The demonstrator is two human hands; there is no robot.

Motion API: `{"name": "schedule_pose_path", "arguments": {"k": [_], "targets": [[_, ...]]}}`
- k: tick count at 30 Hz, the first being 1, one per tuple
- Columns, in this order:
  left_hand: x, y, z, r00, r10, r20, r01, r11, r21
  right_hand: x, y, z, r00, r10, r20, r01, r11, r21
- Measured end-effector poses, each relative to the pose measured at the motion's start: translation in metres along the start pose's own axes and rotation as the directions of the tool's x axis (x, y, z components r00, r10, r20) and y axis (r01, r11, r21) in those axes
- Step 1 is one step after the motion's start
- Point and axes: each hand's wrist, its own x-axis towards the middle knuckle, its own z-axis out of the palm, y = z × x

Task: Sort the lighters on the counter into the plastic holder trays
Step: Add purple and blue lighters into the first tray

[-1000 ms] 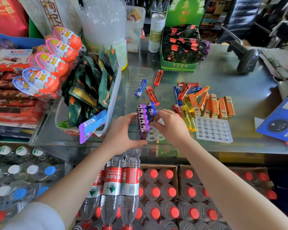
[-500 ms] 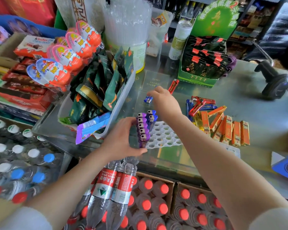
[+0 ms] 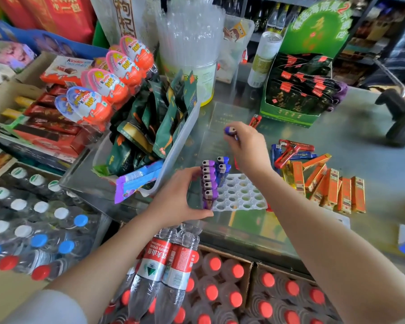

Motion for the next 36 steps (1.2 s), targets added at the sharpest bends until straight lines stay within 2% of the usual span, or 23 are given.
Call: {"name": "schedule_pose_path", "arguments": {"k": [2, 6, 8, 10, 13, 15, 20, 24, 30, 36], "targets": [[0.0, 0.003, 0.0, 1.0, 0.0, -0.005, 0.0, 1.0, 0.01, -0.018, -0.007, -0.013, 0.972, 0.224, -0.064, -0.2, 0.945, 0.26], [-0.001, 0.008, 0.0, 0.999, 0.026, -0.036, -0.025, 1.0, 0.018, -0.056, -0.012, -0.025, 0.893, 0.45, 0.009, -0.395, 0.774, 0.495], [-0.001, 0.007, 0.001, 0.998, 0.038, -0.047, -0.036, 0.999, 0.039, -0.072, -0.013, -0.026, 0.83, 0.551, 0.085, -0.49, 0.648, 0.583], [-0.001, 0.005, 0.004, 0.998, 0.033, -0.05, -0.03, 0.998, 0.049, -0.083, -0.017, -0.023, 0.796, 0.586, 0.154, -0.536, 0.561, 0.631], [-0.002, 0.004, 0.006, 0.997, 0.028, -0.071, -0.024, 0.998, 0.055, -0.093, -0.024, -0.017, 0.808, 0.556, 0.195, -0.534, 0.55, 0.642], [-0.005, 0.005, 0.007, 0.995, 0.02, -0.096, -0.015, 0.999, 0.05, -0.097, -0.027, -0.013, 0.817, 0.542, 0.195, -0.529, 0.572, 0.627], [-0.013, 0.009, 0.01, 0.992, -0.018, -0.128, 0.023, 0.999, 0.032, -0.101, -0.03, -0.01, 0.876, 0.479, 0.064, -0.467, 0.804, 0.368], [-0.018, 0.013, 0.011, 0.991, -0.029, -0.127, 0.032, 0.999, 0.021, -0.1, -0.031, -0.009, 0.886, 0.462, 0.036, -0.45, 0.84, 0.303], [-0.019, 0.021, 0.012, 0.991, -0.029, -0.132, 0.035, 0.998, 0.045, -0.099, -0.034, -0.005, 0.936, 0.352, -0.011, -0.347, 0.929, 0.13], [-0.019, 0.026, 0.014, 0.988, -0.032, -0.152, 0.039, 0.998, 0.046, -0.099, -0.043, 0.002, 0.98, 0.191, 0.058, -0.183, 0.976, -0.121]]}}
